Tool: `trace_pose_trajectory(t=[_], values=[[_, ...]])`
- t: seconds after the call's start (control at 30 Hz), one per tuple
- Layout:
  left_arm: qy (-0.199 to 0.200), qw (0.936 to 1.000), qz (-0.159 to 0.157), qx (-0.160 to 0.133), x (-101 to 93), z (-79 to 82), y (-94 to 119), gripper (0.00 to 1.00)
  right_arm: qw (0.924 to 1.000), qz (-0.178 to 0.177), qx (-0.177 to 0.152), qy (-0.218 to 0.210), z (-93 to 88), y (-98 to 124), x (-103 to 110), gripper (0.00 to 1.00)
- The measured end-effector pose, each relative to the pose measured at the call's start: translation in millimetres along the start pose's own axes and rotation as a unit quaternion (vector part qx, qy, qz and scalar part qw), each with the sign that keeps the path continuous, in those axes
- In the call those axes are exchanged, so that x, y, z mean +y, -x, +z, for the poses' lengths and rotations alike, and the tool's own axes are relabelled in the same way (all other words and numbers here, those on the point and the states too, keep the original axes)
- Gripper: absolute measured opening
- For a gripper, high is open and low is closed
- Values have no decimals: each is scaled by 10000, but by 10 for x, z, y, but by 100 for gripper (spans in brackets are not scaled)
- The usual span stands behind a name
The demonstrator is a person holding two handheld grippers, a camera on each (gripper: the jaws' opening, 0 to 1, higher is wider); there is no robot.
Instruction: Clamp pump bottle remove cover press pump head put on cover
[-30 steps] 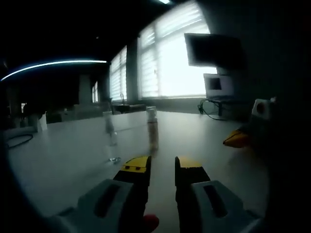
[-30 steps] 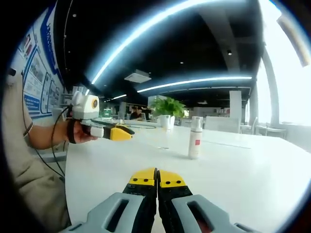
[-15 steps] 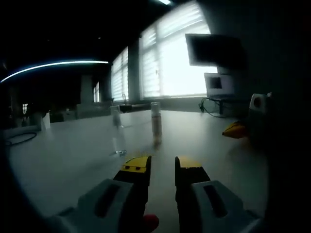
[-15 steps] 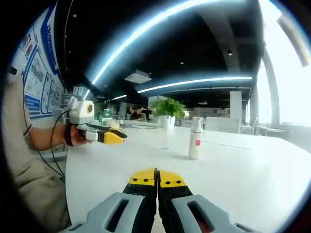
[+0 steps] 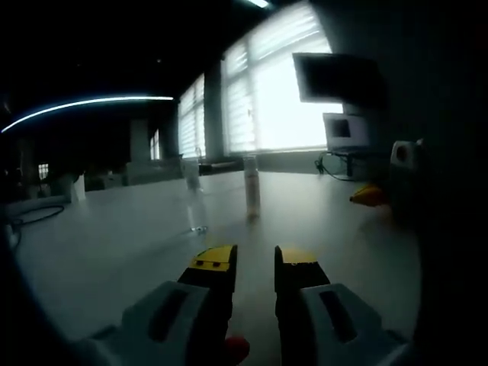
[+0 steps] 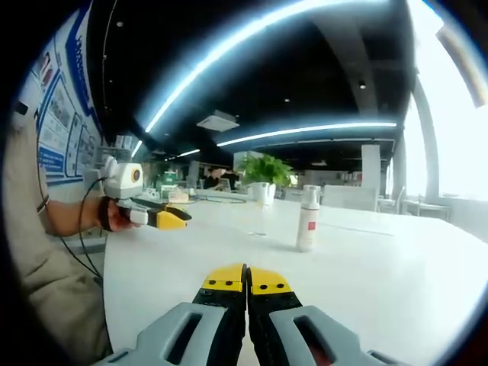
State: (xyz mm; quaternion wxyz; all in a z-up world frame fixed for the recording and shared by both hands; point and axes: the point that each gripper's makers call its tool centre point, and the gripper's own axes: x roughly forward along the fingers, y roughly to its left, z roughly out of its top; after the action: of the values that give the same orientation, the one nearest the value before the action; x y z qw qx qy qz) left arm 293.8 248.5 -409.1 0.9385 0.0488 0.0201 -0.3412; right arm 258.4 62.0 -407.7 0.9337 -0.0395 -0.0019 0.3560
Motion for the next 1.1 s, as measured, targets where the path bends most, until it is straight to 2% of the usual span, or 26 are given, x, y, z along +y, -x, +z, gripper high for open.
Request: trace_pose_trajectory(t=[0.53,0.83,1.1], values=[[30,10000,24,63,15,-81,25,12,10000,-30,4,35,-1,1,-3,0],[-337,9994,-24,78,-66,-89,13,12,10000,-48,15,6,-7,4,-8,0],[-124,9998,-118,47,-60,-93,7,13,10000,-62,21,-5,-5,4,10,0]])
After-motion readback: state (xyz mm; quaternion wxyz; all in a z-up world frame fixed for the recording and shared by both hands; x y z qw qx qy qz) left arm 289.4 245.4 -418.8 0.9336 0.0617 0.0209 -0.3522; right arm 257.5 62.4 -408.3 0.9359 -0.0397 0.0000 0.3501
